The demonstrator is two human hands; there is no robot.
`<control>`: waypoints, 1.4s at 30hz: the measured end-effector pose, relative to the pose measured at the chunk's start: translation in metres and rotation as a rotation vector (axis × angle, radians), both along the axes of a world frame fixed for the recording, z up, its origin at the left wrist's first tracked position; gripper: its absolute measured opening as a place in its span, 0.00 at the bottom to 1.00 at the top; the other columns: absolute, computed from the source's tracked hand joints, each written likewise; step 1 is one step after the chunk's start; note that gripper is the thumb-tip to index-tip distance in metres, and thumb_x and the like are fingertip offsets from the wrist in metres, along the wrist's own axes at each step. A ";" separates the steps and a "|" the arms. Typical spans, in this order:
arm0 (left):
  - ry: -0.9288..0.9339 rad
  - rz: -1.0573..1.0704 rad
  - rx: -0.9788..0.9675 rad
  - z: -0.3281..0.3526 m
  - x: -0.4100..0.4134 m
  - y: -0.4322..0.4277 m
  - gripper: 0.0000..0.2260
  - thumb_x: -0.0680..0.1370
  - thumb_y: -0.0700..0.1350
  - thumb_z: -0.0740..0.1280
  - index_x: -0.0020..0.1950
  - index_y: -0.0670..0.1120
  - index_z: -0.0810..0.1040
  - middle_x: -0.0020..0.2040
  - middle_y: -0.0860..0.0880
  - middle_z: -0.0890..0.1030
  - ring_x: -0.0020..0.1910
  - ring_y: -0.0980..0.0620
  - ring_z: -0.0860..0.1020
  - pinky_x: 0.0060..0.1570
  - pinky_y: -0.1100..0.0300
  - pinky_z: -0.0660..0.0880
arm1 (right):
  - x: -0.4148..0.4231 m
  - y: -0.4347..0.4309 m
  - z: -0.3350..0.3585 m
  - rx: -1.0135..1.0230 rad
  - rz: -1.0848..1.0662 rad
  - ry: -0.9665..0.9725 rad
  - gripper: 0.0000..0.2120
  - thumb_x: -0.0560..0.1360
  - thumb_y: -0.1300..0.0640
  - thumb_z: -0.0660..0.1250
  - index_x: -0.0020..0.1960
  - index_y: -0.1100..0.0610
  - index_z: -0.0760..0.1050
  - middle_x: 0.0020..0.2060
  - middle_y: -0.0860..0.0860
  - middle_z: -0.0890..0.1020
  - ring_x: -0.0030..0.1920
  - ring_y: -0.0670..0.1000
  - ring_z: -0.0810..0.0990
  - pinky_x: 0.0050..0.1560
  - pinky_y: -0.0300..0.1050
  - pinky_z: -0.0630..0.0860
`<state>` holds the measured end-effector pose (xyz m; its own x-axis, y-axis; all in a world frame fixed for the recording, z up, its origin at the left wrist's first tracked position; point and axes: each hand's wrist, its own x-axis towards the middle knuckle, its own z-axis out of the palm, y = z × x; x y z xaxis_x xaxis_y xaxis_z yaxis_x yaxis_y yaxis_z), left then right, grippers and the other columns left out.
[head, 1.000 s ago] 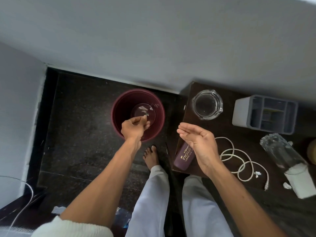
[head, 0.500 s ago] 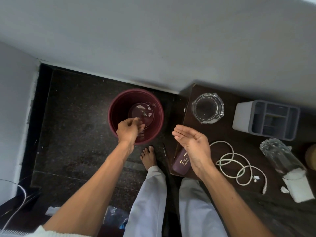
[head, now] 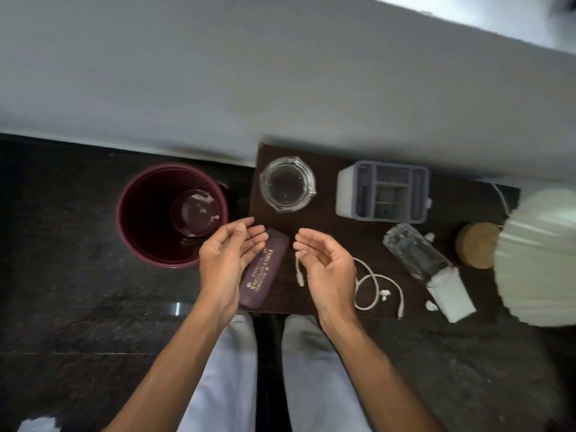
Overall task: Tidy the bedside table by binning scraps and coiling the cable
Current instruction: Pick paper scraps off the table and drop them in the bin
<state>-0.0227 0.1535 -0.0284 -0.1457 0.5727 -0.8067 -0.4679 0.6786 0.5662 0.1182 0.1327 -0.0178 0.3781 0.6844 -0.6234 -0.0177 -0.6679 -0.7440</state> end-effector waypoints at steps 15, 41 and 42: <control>-0.109 -0.252 -0.056 0.021 0.138 -0.051 0.09 0.84 0.38 0.63 0.58 0.38 0.81 0.49 0.39 0.86 0.43 0.51 0.85 0.48 0.63 0.83 | 0.141 -0.108 -0.024 -0.097 0.068 -0.704 0.13 0.74 0.71 0.68 0.53 0.58 0.84 0.50 0.53 0.84 0.44 0.48 0.82 0.41 0.33 0.78; 0.030 -0.408 0.048 0.018 0.146 -0.066 0.07 0.81 0.37 0.68 0.55 0.44 0.85 0.50 0.43 0.88 0.47 0.51 0.84 0.52 0.61 0.82 | 0.149 -0.082 0.000 -0.089 0.014 -0.160 0.07 0.74 0.60 0.75 0.50 0.52 0.85 0.42 0.46 0.88 0.44 0.42 0.86 0.45 0.38 0.83; 0.055 -0.441 0.071 0.019 0.145 -0.067 0.07 0.80 0.38 0.69 0.55 0.46 0.86 0.50 0.44 0.88 0.47 0.52 0.85 0.51 0.61 0.81 | 0.143 -0.077 0.009 -0.075 -0.021 -0.080 0.07 0.74 0.61 0.75 0.50 0.53 0.85 0.43 0.47 0.88 0.45 0.44 0.87 0.46 0.38 0.83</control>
<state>0.1222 0.0868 -0.0094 0.0829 0.6437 -0.7608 -0.1106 0.7646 0.6349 0.2610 0.0559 -0.0086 0.4424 0.6282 -0.6400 0.0248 -0.7219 -0.6915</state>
